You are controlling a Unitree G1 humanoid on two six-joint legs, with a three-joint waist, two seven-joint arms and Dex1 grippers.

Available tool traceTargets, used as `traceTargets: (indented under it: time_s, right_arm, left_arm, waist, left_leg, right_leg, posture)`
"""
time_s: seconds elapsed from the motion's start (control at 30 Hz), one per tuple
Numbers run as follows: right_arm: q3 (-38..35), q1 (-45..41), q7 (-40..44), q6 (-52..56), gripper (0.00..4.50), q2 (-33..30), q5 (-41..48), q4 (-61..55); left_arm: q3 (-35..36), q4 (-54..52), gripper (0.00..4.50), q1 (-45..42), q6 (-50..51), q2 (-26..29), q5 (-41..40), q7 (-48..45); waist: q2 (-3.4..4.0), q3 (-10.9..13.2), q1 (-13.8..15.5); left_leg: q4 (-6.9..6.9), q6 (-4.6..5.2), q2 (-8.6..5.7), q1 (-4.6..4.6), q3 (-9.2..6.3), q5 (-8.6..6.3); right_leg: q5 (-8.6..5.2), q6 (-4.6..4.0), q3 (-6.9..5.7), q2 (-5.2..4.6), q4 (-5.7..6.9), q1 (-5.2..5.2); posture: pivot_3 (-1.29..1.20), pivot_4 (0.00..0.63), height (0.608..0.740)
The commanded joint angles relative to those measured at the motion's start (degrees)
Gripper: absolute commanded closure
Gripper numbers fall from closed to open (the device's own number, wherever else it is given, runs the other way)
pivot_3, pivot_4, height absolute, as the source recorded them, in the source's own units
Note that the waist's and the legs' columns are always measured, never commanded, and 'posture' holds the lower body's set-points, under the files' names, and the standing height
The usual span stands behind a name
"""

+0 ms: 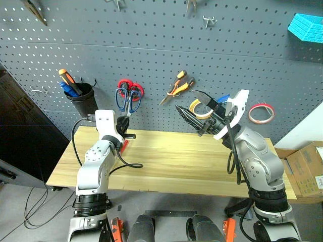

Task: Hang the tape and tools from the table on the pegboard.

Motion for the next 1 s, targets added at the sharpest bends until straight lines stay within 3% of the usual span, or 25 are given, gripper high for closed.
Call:
traceTargets:
  time_s: [0.03, 0.33, 0.53, 0.73, 1.0]
  right_arm:
    - [-0.72, 0.0, -0.13, 0.03, 0.0, -0.65, 0.8, -2.76]
    - [-0.41, 1.23, -0.57, 0.47, 0.0, -1.06, 0.86, -3.89]
    - [0.28, 4.97, -0.09, 2.89, 0.0, -2.8, 1.2, -6.48]
    - [5.94, 9.26, 2.08, 5.96, 0.0, -9.1, -3.18, -7.84]
    - [13.15, 7.12, 1.91, 5.68, 0.0, -6.86, -8.24, -2.47]
  left_arm:
    - [0.66, -0.34, 3.12, -2.07, -2.17, 0.57, -0.32, -0.59]
    - [-0.18, -0.96, 0.04, -1.47, -2.01, 0.34, -0.08, -0.82]
    - [-2.79, -3.75, 0.04, 3.44, 1.12, 1.68, 0.7, -2.52]
    - [-2.86, -7.18, 0.04, 8.92, 5.23, 4.2, 3.26, -0.34]
    - [-5.12, 2.53, 0.04, 7.72, 8.27, 11.88, 7.33, -3.95]
  waist:
    - [0.0, 0.0, 0.01]
    - [0.0, 0.0, -0.03]
    - [0.01, 0.0, -0.21]
    - [0.04, 0.07, -0.28]
    - [0.55, 1.45, -0.3]
  left_leg:
    - [0.0, 0.0, 0.0, 0.0, 0.0, 0.0]
    - [0.0, 0.0, 0.0, 0.0, 0.0, 0.0]
    - [0.01, 0.0, 0.0, 0.02, 0.01, 0.0]
    - [0.01, 0.01, 0.03, 0.06, 0.0, 0.0]
    - [0.01, 0.03, 0.07, 0.31, 0.01, 0.0]
  right_leg:
    - [0.0, 0.0, 0.0, 0.0, 0.0, 0.0]
    - [0.0, 0.0, 0.01, 0.0, 0.01, 0.0]
    - [-0.01, -0.01, 0.03, 0.0, -0.01, 0.04]
    - [-0.21, -0.35, 0.03, 0.0, 0.02, 0.04]
    - [-0.21, -0.46, 0.03, -0.05, 0.03, 0.13]
  posture:
    - [0.07, 0.062, 0.74]
    - [0.07, 0.072, 0.74]
    - [0.07, 0.086, 0.74]
    - [0.08, 0.125, 0.74]
    - [0.09, 0.216, 0.74]
